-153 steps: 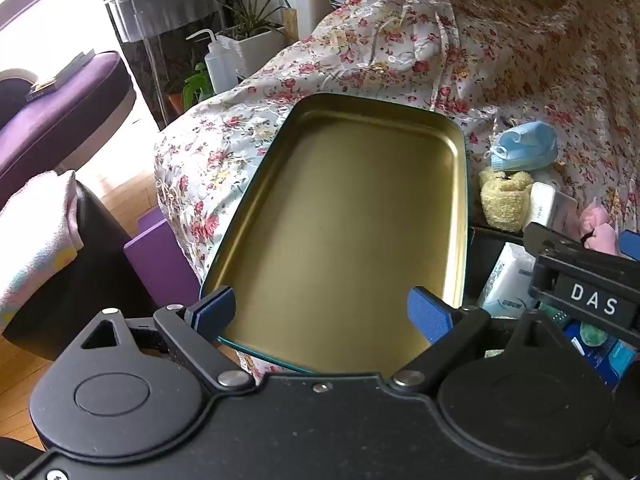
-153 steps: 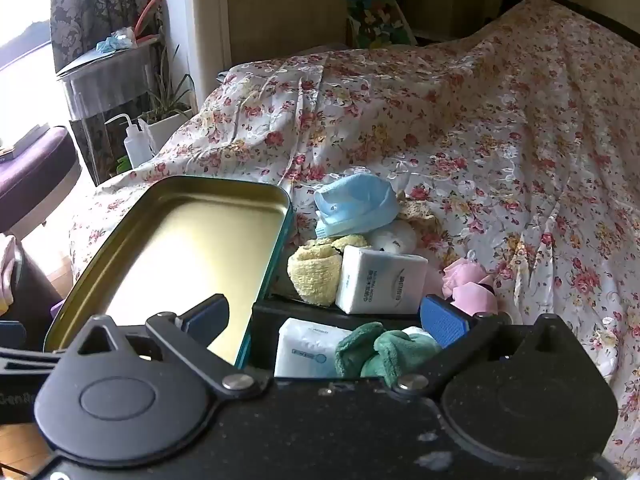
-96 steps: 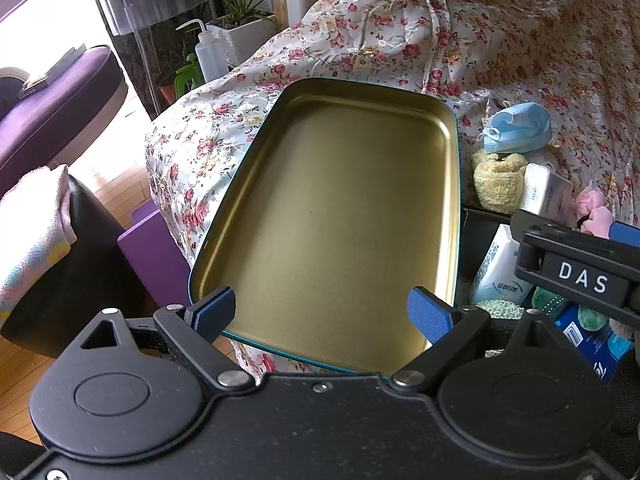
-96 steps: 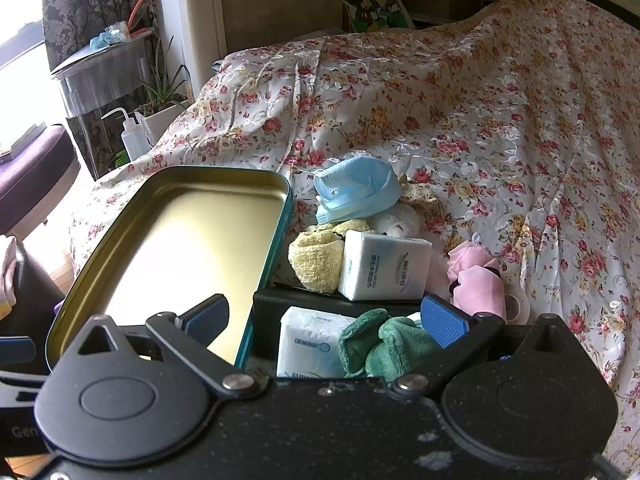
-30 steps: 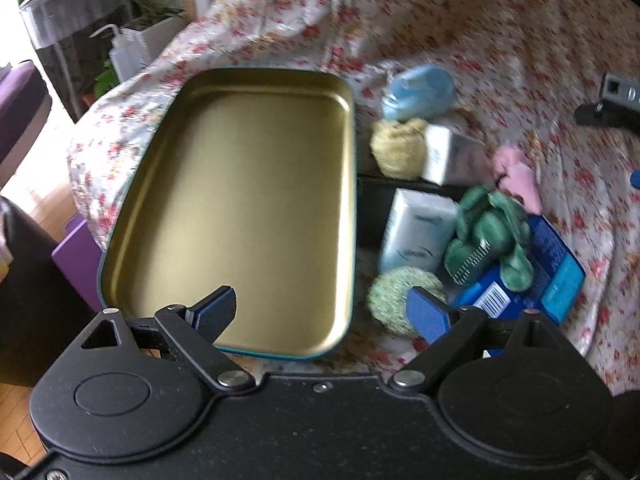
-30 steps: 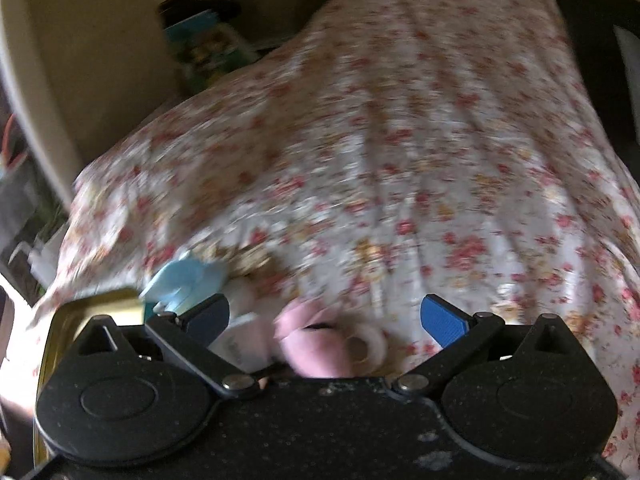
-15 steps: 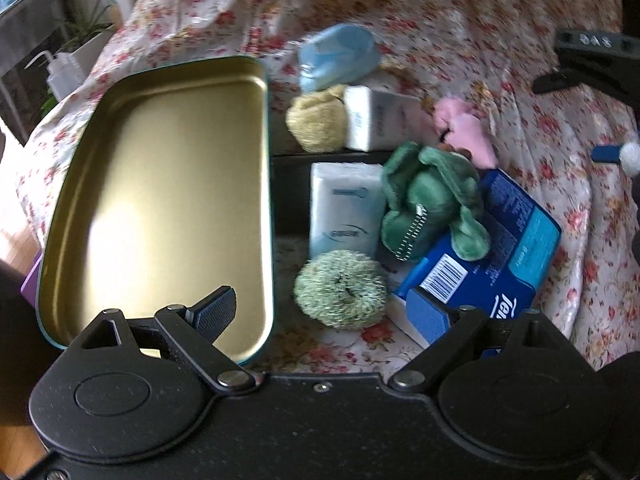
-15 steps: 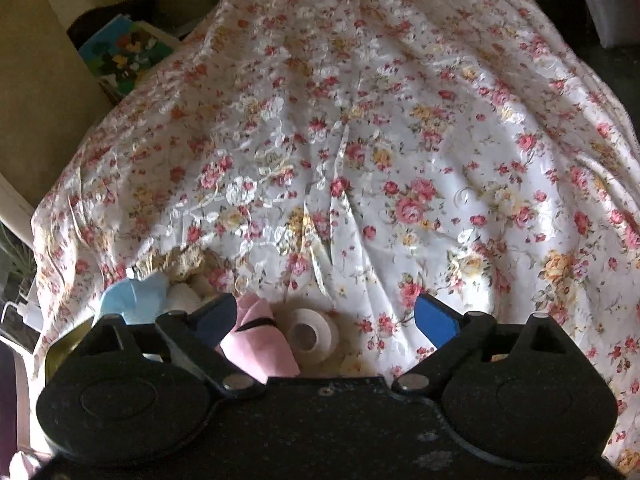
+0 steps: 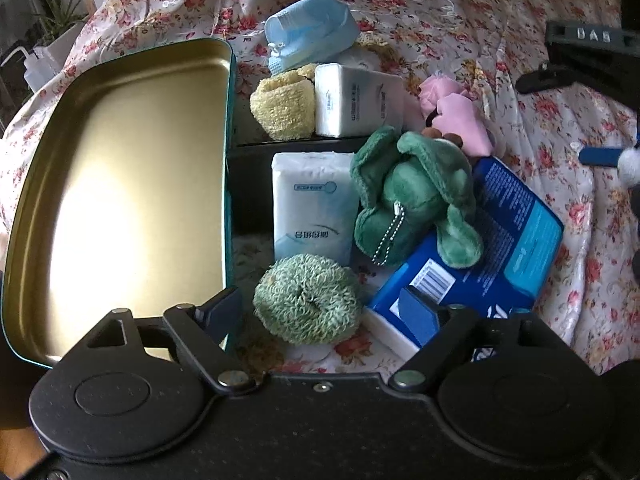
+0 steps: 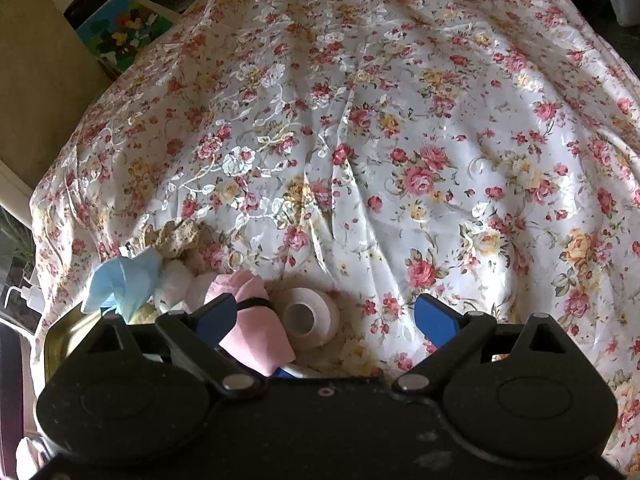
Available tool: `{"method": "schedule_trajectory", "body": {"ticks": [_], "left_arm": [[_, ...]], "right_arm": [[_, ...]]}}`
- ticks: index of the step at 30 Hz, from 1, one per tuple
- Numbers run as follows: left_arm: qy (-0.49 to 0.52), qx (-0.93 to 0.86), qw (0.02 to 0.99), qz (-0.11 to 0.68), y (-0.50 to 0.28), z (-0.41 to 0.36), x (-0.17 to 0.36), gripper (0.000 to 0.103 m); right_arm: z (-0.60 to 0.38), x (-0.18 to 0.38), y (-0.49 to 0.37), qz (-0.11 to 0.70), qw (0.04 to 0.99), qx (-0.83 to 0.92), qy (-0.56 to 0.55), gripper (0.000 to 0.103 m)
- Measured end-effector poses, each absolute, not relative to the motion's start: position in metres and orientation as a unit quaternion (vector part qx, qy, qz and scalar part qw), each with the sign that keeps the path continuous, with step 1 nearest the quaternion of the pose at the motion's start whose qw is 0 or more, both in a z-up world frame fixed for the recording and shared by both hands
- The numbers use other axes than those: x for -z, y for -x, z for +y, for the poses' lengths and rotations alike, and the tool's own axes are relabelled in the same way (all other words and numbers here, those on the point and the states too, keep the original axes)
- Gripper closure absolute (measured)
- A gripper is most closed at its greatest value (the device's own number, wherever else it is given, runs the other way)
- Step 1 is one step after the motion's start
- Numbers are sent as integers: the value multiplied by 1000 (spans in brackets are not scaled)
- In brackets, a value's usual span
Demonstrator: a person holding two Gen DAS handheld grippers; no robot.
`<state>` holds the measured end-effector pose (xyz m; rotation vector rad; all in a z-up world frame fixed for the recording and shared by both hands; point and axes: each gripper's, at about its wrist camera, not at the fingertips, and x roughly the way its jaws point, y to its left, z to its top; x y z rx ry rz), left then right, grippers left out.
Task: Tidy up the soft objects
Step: 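Grasp the green scrubber ball with the left tool while the right tool grasps the pink plush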
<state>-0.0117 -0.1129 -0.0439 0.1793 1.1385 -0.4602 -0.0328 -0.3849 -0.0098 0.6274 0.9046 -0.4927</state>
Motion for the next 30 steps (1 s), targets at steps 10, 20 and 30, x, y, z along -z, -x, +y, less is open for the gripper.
{"method": "schedule_trajectory", "body": {"ticks": [10,20,30], "left_arm": [[-6,190,799,571,-7,-96,53,30],[19,183,791,584,-11,-94,57,49],[10,190,795,575,-7,-90,48,50]], "right_arm": [[-387,12,34,419,830,229,-288,7],[-365,9,23,412,853,189,-257,7],[-335,31,-9,457,851,172,-193,10]]}}
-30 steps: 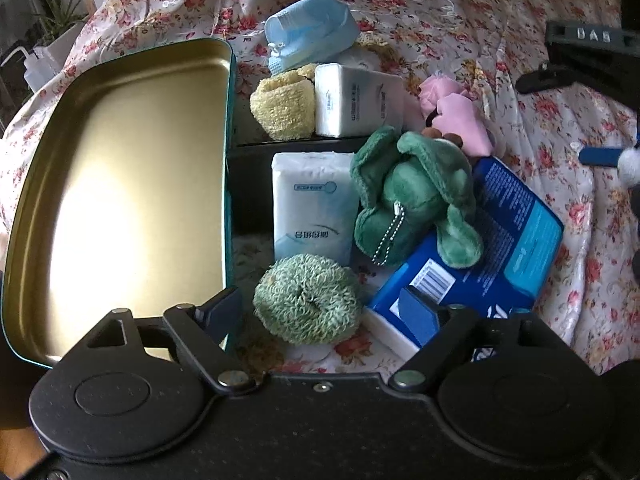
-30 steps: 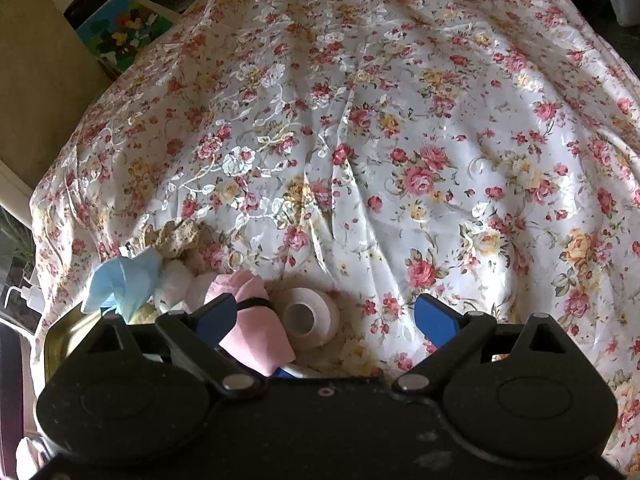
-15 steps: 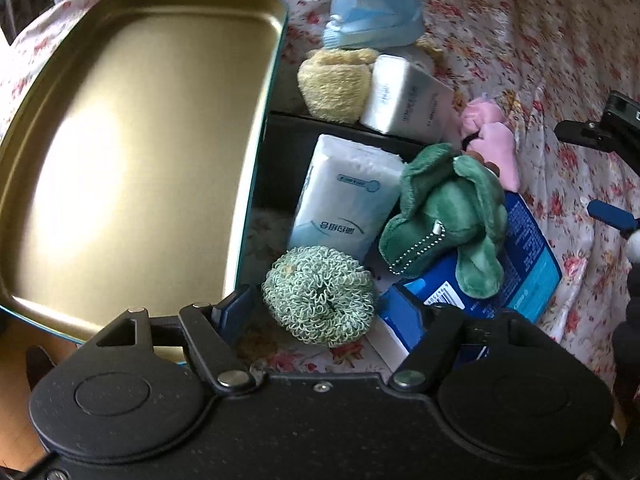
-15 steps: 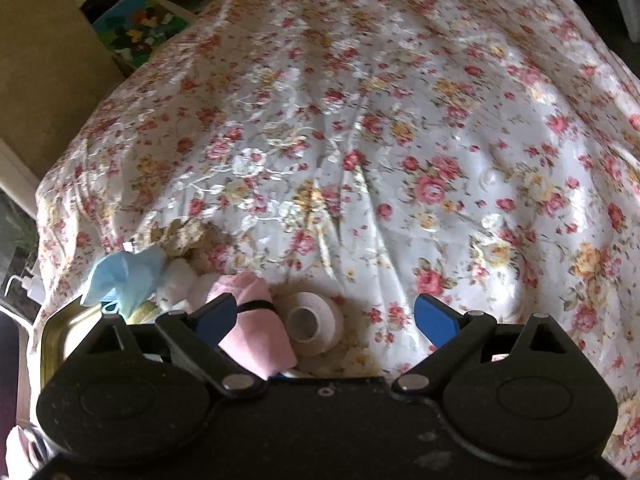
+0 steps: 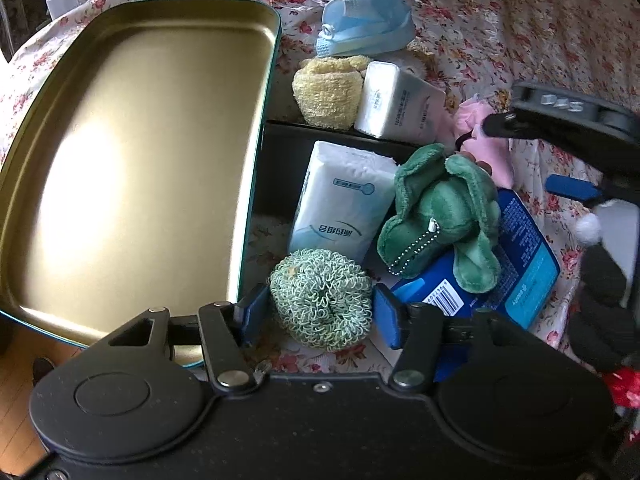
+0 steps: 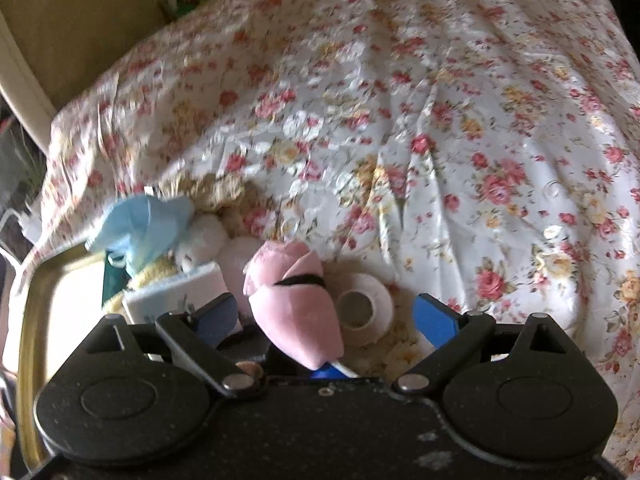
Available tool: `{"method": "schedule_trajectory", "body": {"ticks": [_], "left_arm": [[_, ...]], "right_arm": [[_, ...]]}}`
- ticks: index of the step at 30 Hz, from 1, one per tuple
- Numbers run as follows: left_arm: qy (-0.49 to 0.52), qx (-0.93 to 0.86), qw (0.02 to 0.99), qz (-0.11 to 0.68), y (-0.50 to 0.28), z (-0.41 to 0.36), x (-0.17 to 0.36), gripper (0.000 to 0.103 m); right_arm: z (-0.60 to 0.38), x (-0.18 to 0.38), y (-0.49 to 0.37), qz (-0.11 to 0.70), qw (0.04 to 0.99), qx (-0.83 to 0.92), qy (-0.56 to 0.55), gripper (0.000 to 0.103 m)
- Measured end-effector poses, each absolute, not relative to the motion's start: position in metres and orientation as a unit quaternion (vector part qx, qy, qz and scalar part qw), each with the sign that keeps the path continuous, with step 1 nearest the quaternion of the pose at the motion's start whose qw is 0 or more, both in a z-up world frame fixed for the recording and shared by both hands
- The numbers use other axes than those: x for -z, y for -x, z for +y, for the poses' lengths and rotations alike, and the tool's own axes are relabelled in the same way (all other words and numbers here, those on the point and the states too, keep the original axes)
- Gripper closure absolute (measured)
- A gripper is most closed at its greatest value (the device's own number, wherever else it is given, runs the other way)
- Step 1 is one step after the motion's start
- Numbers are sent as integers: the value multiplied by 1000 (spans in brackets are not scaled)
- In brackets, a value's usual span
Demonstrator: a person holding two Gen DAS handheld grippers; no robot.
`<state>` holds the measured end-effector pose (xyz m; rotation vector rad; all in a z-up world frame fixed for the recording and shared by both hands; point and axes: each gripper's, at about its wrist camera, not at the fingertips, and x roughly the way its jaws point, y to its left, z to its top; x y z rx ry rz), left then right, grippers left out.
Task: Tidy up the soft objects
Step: 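Grasp the green scrubber ball with the left tool while the right tool grasps the pink plush, then carry the scrubber into the gold tray with the left tool while the right tool drops the pink plush there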
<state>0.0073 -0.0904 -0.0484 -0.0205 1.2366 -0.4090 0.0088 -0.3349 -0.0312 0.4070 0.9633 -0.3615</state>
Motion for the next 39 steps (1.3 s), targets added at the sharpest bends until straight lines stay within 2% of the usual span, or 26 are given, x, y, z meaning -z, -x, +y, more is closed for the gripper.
{"method": "schedule_trajectory", "body": {"ticks": [2,5,6,8,10,14,26,39], "left_arm": [[9,195,795,575,-7,-90,47,50],[1,200,799,566,-3,-90,43,50],[-2,203,801,563,-2,-90,41,50],[-2,207,804,558,0,-88,37,50],[1,210,805,554,1,-86,33,50],[8,217,807,549,1,-81,29,50],[18,226,827,515,11,-63,7,50],[43,153,871,465,-5,-6,-18,50]], "right_arm": [[-332,38,-15,470,846,171,-185,14],[-326,44,-19,486,840,167,-172,29],[-325,47,-21,493,837,168,-167,38],[-327,49,-20,493,837,170,-167,42],[-331,45,-17,489,839,160,-178,72],[-338,37,-7,469,842,164,-209,78],[-359,-3,31,346,879,198,-260,78],[-314,-25,37,295,925,122,-204,78]]}}
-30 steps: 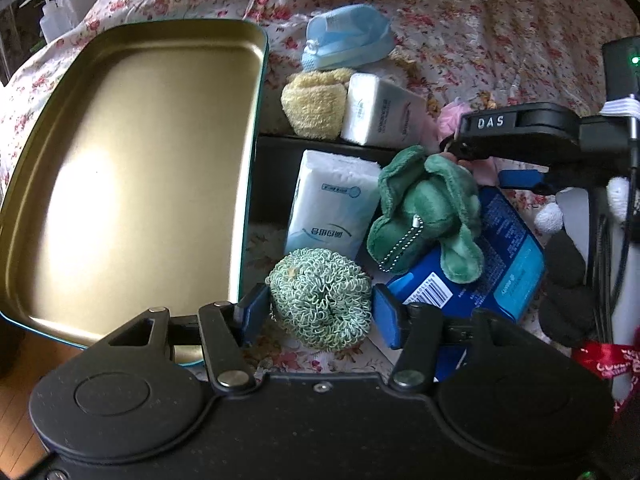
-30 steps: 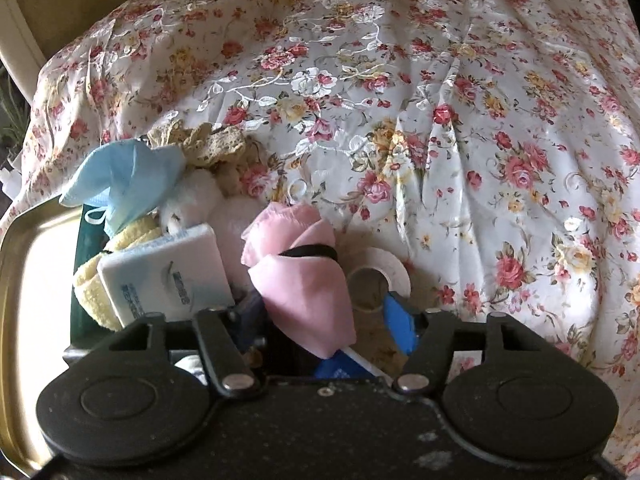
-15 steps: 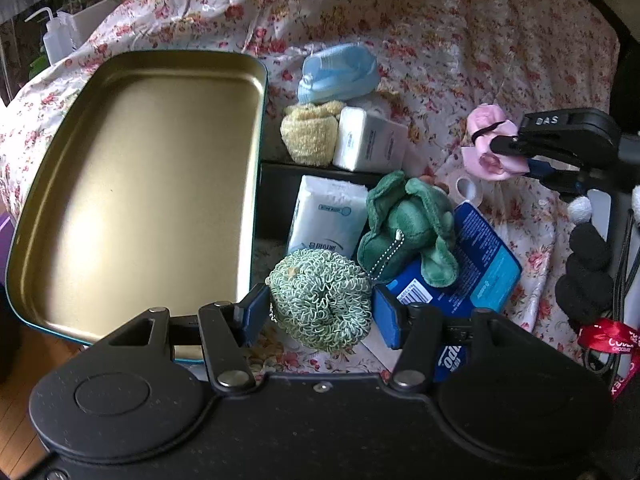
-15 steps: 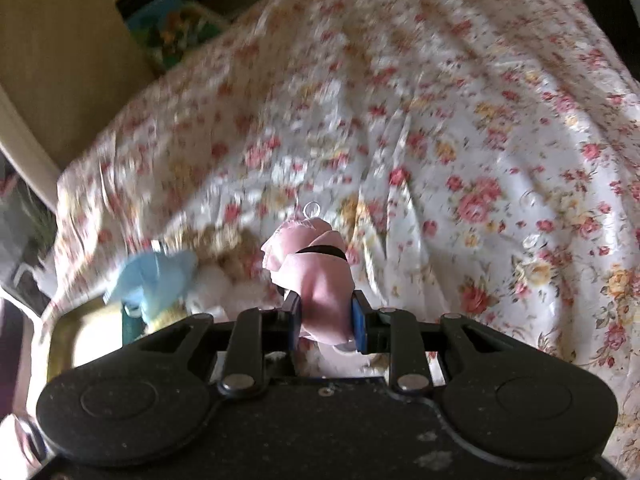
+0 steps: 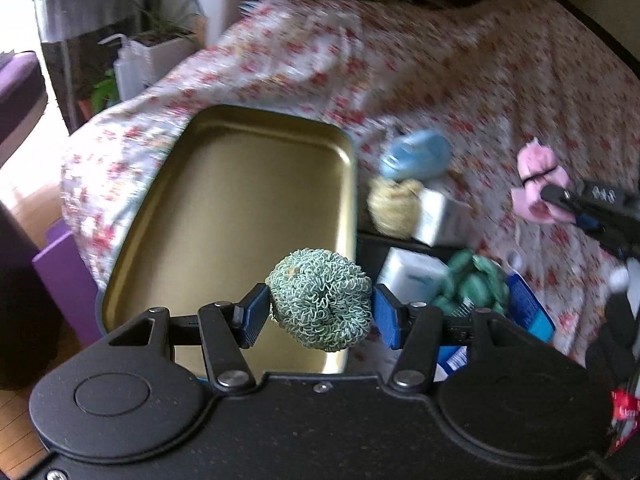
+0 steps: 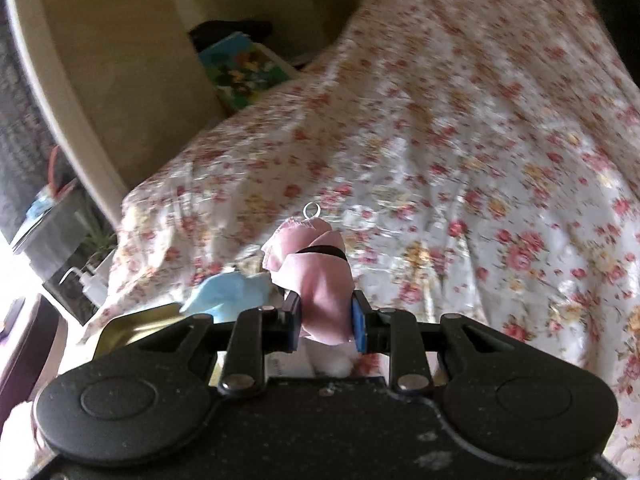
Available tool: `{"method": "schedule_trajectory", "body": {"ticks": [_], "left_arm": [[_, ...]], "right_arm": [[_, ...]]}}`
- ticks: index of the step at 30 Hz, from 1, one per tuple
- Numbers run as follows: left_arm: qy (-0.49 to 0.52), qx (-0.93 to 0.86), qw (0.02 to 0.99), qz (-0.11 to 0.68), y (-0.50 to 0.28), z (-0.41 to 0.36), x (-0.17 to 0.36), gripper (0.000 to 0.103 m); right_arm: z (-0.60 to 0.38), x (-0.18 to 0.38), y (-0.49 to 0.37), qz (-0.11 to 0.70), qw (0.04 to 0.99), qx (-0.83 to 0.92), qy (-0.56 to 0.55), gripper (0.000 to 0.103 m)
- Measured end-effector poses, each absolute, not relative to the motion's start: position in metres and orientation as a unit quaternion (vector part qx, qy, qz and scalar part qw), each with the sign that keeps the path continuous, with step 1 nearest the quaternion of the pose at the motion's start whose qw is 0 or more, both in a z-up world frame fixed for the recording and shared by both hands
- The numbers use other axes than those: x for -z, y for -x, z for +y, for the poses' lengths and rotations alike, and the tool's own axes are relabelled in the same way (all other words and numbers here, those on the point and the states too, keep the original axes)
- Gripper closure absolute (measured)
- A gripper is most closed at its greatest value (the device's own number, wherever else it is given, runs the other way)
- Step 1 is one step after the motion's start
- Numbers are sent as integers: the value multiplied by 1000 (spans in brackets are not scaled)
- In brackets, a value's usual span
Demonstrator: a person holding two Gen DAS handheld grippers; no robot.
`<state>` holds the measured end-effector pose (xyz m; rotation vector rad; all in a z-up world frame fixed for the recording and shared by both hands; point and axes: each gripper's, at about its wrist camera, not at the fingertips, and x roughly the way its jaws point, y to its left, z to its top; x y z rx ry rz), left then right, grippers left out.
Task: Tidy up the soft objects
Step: 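Carry the scrubber into the gold tray with the left tool while the right tool drops the pink plush there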
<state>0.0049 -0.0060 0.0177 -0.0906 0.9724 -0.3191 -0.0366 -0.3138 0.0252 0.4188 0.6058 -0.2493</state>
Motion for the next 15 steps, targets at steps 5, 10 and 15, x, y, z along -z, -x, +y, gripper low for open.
{"method": "schedule_trajectory", "body": {"ticks": [5,10,15], "left_arm": [[38,120,880,458,-17,13,-34,50],[29,108,874,473,-33,25,-46,50],[13,107,871,478,-50,33,-55,50]], "right_arm": [[-295,-28,34,301,930,79,-197,78],[-258,-35,32,302,937,24,-174,78],[-219,-35,25,320,932,-36,-167,78]]}}
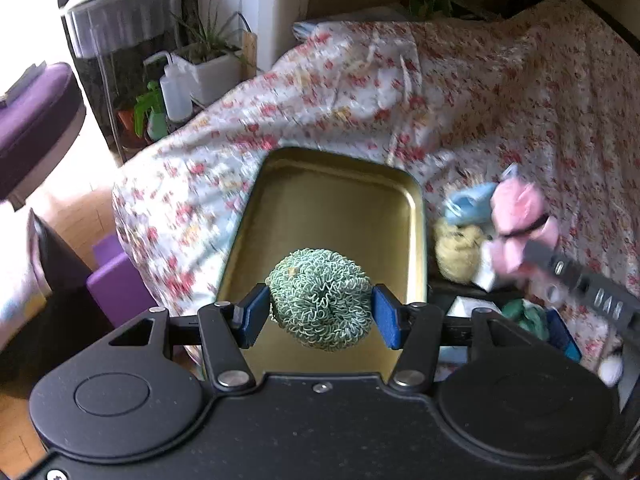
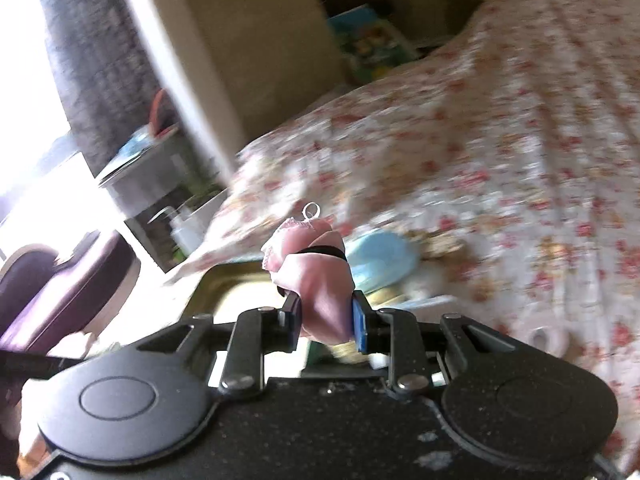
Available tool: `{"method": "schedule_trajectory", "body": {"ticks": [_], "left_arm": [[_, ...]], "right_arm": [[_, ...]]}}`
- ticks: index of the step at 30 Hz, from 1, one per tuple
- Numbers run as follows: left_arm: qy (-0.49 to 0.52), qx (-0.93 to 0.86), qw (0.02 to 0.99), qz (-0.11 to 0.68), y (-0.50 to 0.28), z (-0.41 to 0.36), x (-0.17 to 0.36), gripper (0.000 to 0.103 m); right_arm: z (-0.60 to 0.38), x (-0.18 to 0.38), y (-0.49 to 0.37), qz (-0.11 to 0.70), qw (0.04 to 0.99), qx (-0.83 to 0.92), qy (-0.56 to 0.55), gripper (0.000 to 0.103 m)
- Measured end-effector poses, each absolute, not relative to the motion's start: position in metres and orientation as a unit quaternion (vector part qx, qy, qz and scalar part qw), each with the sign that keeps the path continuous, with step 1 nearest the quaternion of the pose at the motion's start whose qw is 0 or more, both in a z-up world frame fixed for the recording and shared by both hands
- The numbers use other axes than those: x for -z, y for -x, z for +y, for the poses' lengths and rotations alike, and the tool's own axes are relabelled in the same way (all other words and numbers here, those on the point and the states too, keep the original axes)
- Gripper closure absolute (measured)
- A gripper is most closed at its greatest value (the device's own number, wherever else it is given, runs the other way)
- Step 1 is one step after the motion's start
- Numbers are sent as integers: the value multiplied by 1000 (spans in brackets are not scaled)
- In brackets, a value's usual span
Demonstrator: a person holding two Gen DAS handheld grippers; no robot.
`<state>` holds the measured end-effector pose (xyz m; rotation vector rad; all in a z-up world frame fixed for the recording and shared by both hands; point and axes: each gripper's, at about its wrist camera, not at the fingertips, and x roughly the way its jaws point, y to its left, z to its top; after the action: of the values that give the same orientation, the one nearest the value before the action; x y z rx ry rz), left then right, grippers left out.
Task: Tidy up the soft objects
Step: 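Carry the scrubber into the gold tray with the left tool while the right tool drops the pink plush there, then grasp the green plush toy with the left tool while the right tool grasps the white tape roll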
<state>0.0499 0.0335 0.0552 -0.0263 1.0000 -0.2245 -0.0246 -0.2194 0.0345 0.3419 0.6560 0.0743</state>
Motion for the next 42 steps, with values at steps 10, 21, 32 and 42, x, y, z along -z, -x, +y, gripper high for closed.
{"method": "schedule_trajectory", "body": {"ticks": [10,21,32,42], "left_arm": [[21,108,848,518,-69,48,-38,48],[14,116,839,532,-70,41,-36,39],[8,124,834,537,-68,32,-34,39],[18,127,831,542,-69,31,-33,39]], "right_arm": [[-160,-38,-5,342,928,-71,-128,78],[-157,-22,-8,337,932,-47,-125,46],[-168,-15,-3,349,927,-37,-134,46],[-175,-18,0,351,924,-29,-146,45]]}}
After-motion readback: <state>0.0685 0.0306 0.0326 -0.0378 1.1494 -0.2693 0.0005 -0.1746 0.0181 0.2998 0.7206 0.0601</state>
